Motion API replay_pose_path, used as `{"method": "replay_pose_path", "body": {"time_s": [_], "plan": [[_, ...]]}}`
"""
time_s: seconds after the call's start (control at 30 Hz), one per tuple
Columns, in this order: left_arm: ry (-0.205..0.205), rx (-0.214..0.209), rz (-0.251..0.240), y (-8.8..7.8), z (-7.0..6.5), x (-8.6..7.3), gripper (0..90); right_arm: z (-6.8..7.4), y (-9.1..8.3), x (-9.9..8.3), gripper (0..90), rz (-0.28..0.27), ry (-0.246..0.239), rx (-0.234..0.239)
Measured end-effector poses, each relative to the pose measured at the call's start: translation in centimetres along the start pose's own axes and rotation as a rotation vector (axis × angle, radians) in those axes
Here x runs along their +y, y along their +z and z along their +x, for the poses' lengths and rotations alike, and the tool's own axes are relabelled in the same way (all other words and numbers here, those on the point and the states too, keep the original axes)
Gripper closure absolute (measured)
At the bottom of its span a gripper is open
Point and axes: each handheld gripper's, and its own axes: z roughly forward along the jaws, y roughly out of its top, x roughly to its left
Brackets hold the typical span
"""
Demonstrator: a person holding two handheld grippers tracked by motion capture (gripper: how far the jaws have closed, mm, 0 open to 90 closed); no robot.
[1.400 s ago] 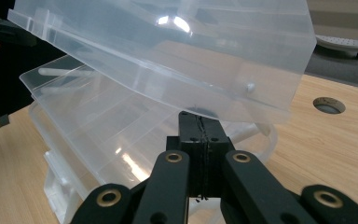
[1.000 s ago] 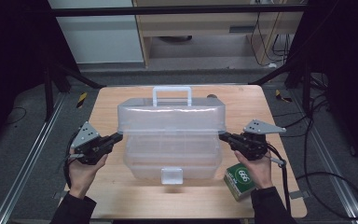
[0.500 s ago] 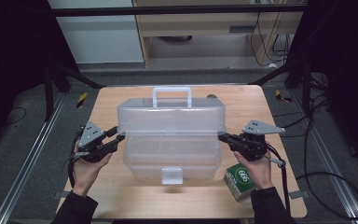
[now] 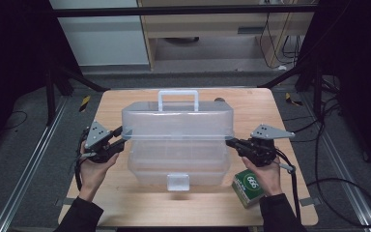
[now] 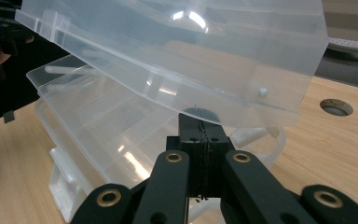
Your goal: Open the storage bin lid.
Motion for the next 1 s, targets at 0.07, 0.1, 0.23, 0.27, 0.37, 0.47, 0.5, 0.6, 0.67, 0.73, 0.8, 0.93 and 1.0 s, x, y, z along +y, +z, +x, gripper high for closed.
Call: {"method": "replay_pose_path", "body": {"time_s": [0.07, 0.1, 0.23, 0.27, 0.37, 0.47, 0.5, 0.6, 0.67, 0.73, 0.8, 0.93, 1.0], "plan": [[-0.008, 0.010, 0.003, -0.1, 0.0, 0.0, 69.1, 0.0, 0.0, 0.0, 89.5, 0.006, -0.011, -0.009], [-0.008, 0.014, 0.005, -0.1, -0.1, 0.0, 69.4, 0.0, 0.0, -0.1, 88.9, 0.013, -0.014, -0.014], [0.004, 0.023, 0.012, -0.2, -0.2, 0.0, 70.2, -0.3, 0.2, -0.5, 85.6, 0.050, -0.010, -0.053], [0.001, 0.024, 0.011, -0.2, -0.2, 0.0, 70.1, -0.4, 0.2, -0.7, 84.8, 0.064, -0.011, -0.068], [0.001, 0.026, 0.012, -0.2, -0.3, 0.0, 70.2, -0.7, 0.3, -1.0, 84.0, 0.095, -0.008, -0.100], [-0.003, 0.026, 0.014, -0.2, -0.3, 0.0, 70.3, -1.1, 0.7, -1.6, 81.5, 0.151, 0.010, -0.133], [-0.002, 0.026, 0.014, -0.2, -0.2, 0.0, 70.2, -1.0, 1.0, -1.7, 81.2, 0.167, 0.015, -0.134], [-0.005, 0.025, 0.015, -0.2, -0.2, 0.0, 70.2, -1.3, 1.9, -2.5, 79.1, 0.208, 0.036, -0.131], [-0.006, 0.024, 0.016, -0.2, -0.2, 0.0, 70.2, -1.4, 2.4, -2.9, 78.5, 0.239, 0.040, -0.138], [-0.007, 0.023, 0.016, -0.2, -0.2, 0.0, 70.2, -1.5, 2.6, -3.1, 77.9, 0.245, 0.058, -0.130], [-0.011, 0.023, 0.015, -0.2, -0.2, 0.0, 70.2, -1.6, 2.7, -3.2, 77.3, 0.251, 0.063, -0.119], [-0.015, 0.023, 0.016, -0.2, -0.1, 0.0, 70.2, -1.5, 3.2, -3.5, 75.9, 0.273, 0.065, -0.114], [-0.022, 0.022, 0.019, -0.2, -0.1, 0.1, 70.3, -1.4, 3.2, -3.4, 76.1, 0.276, 0.068, -0.118]]}}
